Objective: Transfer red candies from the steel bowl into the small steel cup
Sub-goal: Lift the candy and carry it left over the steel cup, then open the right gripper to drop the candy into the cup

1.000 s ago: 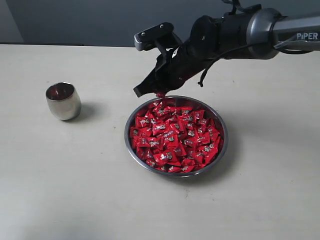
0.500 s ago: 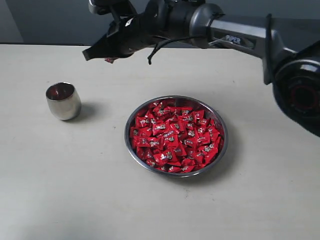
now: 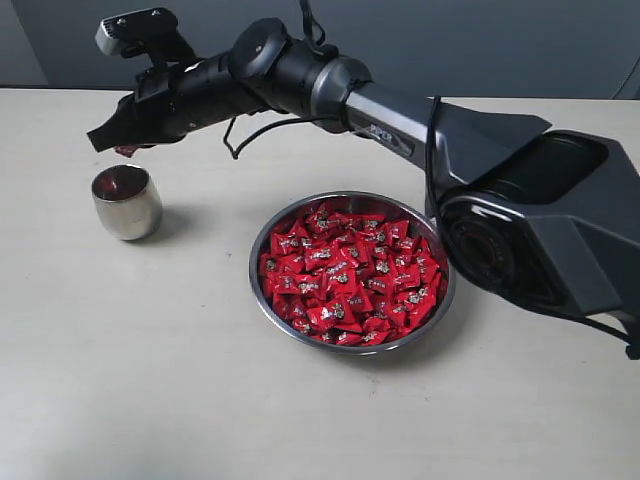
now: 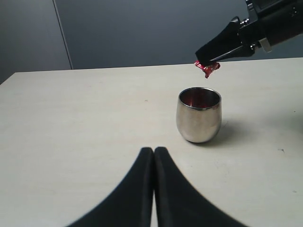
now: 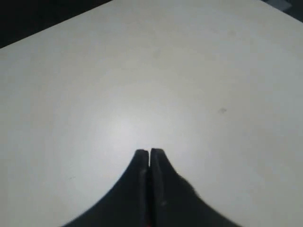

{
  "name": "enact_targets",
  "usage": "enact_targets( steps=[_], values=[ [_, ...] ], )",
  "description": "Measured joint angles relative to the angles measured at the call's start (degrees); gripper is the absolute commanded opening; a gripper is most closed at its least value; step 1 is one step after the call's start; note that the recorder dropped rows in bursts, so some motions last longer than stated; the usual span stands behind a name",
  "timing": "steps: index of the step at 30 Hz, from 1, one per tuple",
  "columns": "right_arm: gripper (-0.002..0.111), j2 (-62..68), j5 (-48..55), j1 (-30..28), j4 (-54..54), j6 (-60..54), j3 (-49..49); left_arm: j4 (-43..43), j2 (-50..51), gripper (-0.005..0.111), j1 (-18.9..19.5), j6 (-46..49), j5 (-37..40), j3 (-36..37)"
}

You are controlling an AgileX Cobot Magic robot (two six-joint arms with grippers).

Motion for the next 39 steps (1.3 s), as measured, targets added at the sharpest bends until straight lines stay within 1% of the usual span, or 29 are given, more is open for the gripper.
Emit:
enact_targets(
  steps=[19, 37, 38, 39],
  values=[
    [-0.001, 1.79, 1.1, 1.36, 1.61, -1.88, -0.8, 0.0, 0.0, 0.0, 0.0, 0.0, 0.0, 0.0],
    [-0.001, 1.79, 0.73, 1.34, 1.61, -2.48, -0.8, 0.0, 0.0, 0.0, 0.0, 0.0, 0.0, 0.0],
    [0.001, 1.79, 0.86, 1.34, 1.61, -2.48, -0.8, 0.0, 0.0, 0.0, 0.0, 0.0, 0.0, 0.0],
    [0.005, 1.79, 1.16, 1.34, 1.61, -2.48, -0.8, 0.0, 0.0, 0.0, 0.0, 0.0, 0.0, 0.0]
  ],
)
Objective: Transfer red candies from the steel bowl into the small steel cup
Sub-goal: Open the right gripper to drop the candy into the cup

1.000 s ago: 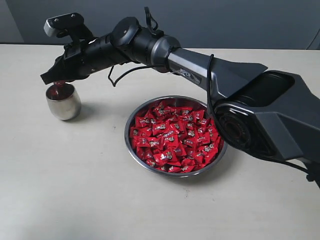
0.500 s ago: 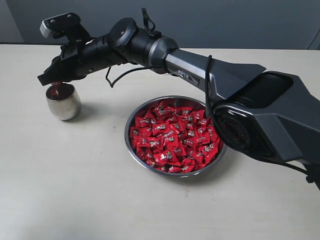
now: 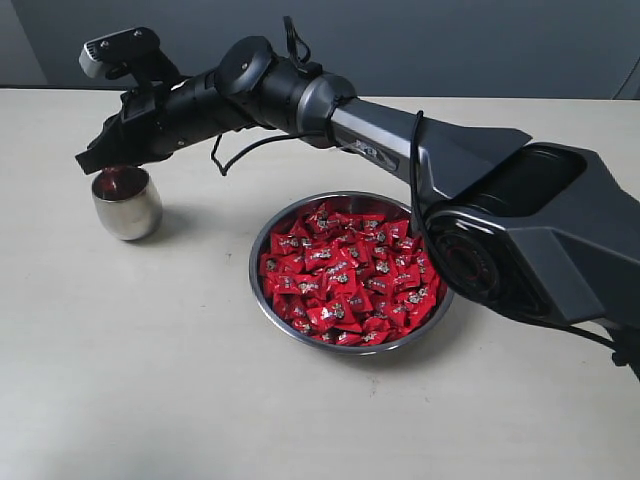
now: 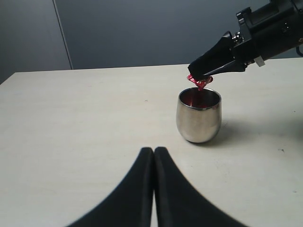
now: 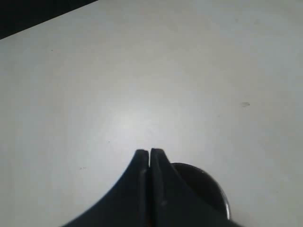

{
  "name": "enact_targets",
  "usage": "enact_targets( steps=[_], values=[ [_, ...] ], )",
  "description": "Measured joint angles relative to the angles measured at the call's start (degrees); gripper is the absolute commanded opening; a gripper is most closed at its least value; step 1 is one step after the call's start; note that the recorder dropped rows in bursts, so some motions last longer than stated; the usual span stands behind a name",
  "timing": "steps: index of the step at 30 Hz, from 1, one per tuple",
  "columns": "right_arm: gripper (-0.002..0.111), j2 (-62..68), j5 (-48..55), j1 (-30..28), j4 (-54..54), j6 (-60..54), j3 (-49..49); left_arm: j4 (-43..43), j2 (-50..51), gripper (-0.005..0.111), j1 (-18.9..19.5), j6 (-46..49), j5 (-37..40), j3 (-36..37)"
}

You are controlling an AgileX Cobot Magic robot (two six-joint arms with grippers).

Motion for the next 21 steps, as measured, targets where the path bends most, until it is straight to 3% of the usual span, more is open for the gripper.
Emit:
enact_targets(
  steps=[6, 21],
  values=[
    [0.038, 0.0, 0.41, 0.0, -0.11, 0.0, 0.0, 0.0, 0.0, 0.0, 0.0, 0.0, 0.0, 0.0],
    [0.04, 0.0, 1.71, 0.26, -0.45, 0.47, 0.0, 0.0, 0.0, 0.0, 0.0, 0.0, 0.0, 0.0]
  ],
)
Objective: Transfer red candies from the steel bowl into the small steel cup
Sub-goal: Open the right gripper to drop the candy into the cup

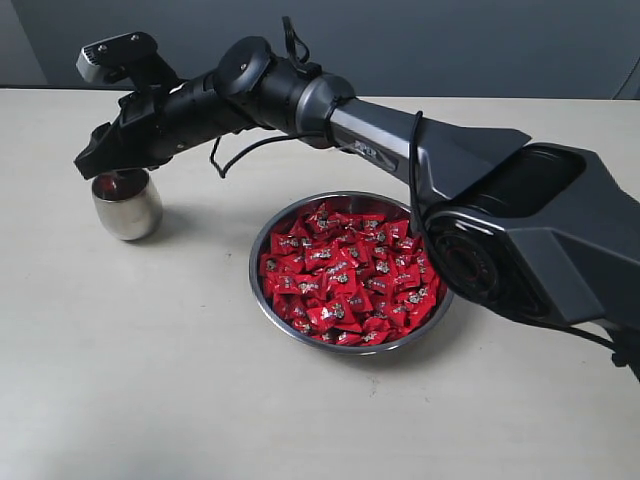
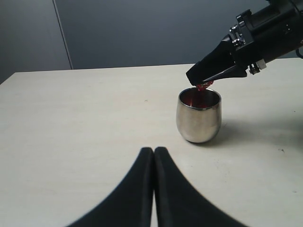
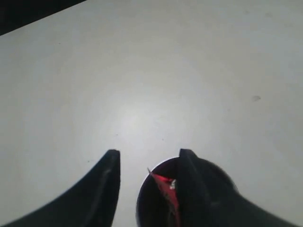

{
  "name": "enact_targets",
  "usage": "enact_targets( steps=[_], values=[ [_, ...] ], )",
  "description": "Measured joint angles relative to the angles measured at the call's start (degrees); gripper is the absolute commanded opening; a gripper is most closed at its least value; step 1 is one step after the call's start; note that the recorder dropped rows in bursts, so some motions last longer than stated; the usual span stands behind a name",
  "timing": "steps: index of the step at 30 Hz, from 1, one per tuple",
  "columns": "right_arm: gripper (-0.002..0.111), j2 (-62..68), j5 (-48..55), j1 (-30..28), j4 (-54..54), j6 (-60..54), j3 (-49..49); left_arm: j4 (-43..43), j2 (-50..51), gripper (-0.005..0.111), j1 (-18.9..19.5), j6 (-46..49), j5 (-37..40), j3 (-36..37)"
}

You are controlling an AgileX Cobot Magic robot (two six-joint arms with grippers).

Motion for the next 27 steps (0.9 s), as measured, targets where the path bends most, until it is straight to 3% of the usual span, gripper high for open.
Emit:
enact_targets(
  steps=[27],
  values=[
    [0.04, 0.0, -0.1, 0.1, -2.56, 0.91, 0.0, 0.0, 0.0, 0.0, 0.0, 0.0, 0.0, 0.0]
  ],
)
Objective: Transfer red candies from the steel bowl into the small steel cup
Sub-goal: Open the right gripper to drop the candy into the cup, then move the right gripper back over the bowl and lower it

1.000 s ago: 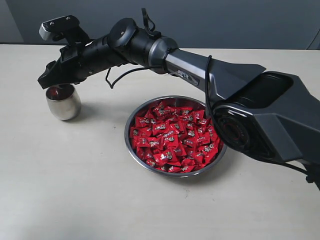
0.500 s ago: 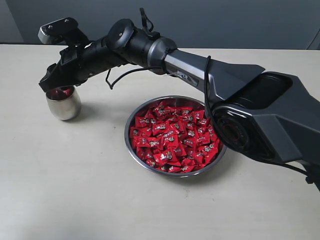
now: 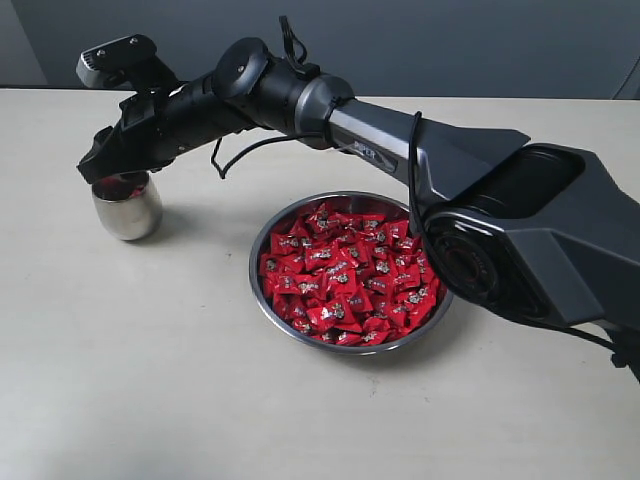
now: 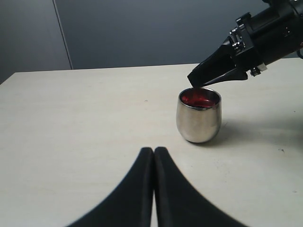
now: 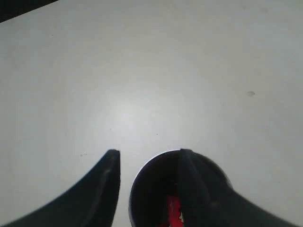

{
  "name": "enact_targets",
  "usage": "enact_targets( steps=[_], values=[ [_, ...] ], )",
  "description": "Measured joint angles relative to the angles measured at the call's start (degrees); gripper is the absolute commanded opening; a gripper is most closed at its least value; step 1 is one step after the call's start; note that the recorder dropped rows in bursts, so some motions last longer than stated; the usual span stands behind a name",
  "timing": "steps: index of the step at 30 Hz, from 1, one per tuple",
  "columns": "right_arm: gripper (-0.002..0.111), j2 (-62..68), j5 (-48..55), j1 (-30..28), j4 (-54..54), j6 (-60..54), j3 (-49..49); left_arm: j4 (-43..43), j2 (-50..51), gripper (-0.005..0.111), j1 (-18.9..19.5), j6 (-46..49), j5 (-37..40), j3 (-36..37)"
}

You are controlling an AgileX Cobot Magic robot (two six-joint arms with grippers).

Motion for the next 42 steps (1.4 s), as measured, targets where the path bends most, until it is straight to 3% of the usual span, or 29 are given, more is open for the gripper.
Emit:
enact_targets(
  steps=[10, 12, 16, 17, 23, 30, 42],
  values=[
    [0.038, -0.4, 0.0, 0.0, -1.09, 1.82, 0.0, 0.0, 0.0, 0.0, 0.0, 0.0, 0.0, 0.0],
    [0.032, -0.96, 0.0, 0.0, -1.56, 2.47, 0.0, 0.0, 0.0, 0.0, 0.0, 0.0, 0.0, 0.0],
    [0.002, -1.85, 1.03, -0.48, -1.93, 3.51, 0.0, 0.0, 0.0, 0.0, 0.0, 0.0, 0.0, 0.0],
    [0.0, -2.0, 1.65, -0.73, -2.1, 3.64, 0.0, 0.0, 0.0, 0.0, 0.0, 0.0, 0.0, 0.0],
    [-0.001, -2.84, 6.16, -2.05, -3.3, 4.46, 0.0, 0.0, 0.0, 0.0, 0.0, 0.0, 0.0, 0.0],
    [-0.001, -5.14, 8.34, -4.93, -13.22, 13.63, 0.0, 0.0, 0.0, 0.0, 0.0, 0.0, 0.0, 0.0],
    [-0.001, -8.78, 8.23, -7.96, -21.1, 24.54, 0.0, 0.0, 0.0, 0.0, 0.0, 0.0, 0.0, 0.0]
  ],
)
